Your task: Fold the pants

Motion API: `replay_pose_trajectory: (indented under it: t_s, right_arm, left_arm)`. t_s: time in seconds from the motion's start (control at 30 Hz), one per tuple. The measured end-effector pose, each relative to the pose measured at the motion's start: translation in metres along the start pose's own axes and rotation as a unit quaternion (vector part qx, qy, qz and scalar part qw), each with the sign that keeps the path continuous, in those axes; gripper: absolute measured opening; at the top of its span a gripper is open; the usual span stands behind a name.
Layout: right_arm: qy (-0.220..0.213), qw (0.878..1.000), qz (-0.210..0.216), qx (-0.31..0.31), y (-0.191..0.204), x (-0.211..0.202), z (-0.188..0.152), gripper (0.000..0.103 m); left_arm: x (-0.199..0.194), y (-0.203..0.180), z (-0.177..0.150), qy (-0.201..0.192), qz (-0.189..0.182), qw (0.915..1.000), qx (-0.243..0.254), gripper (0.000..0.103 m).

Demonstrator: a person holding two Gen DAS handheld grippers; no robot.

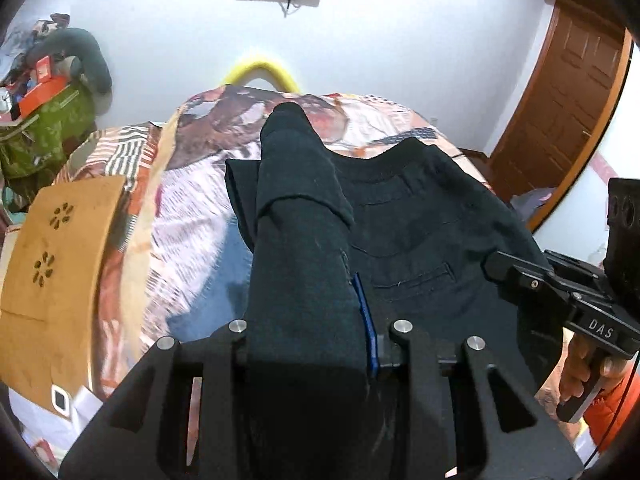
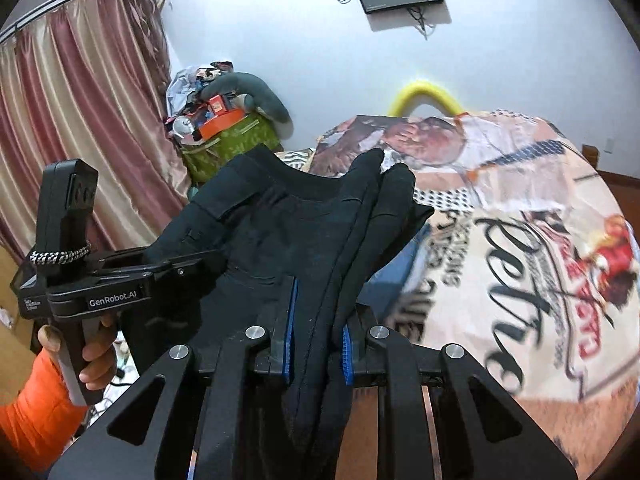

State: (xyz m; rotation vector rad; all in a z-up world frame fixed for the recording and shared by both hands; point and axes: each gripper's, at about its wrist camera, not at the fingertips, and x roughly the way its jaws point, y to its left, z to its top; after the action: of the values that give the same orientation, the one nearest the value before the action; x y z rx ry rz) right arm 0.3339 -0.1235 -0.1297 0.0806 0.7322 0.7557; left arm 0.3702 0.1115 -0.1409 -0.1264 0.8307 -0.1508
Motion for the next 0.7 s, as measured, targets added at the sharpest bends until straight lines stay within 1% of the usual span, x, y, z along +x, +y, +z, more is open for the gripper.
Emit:
replay_pose_trajectory:
  t_s: [0.2,0.37,0.43,0.53,0.63,0.7]
  right_arm:
    - [0.018,1.0,-0.003,-0.007,0.004,0.056,0.013,0.016]
    - [0.039,0.999,-0.009,0.003,-0.006,0.102,0.015,0.016]
    - [0.046,0.999,-0.014,0.01,-0.013,0.119,0.013,0.015]
    - [0.055,0.998,-0.027,0.02,-0.022,0.139,0.005,0.016]
    - [0.081,0.995,-0.045,0.03,-0.035,0.159,-0.006,0.015]
    - [0.102,0.993,-0.052,0.037,-0.041,0.169,-0.013,0.016]
  left_arm:
    - [0.046,0.043,0.015,0.016,0.017,0.9996,-0.018,0.032]
    - [0.091,0.069,0.016,0.027,0.028,0.9988,-0.03,0.032]
    - [0.114,0.076,0.013,0.03,0.034,0.9986,-0.029,0.032]
    - [0.149,0.084,0.003,0.048,0.035,0.9976,-0.035,0.032]
    - [0.182,0.088,-0.011,0.078,0.046,0.9951,-0.041,0.033]
    - [0.189,0.088,-0.019,0.076,0.054,0.9949,-0.039,0.037]
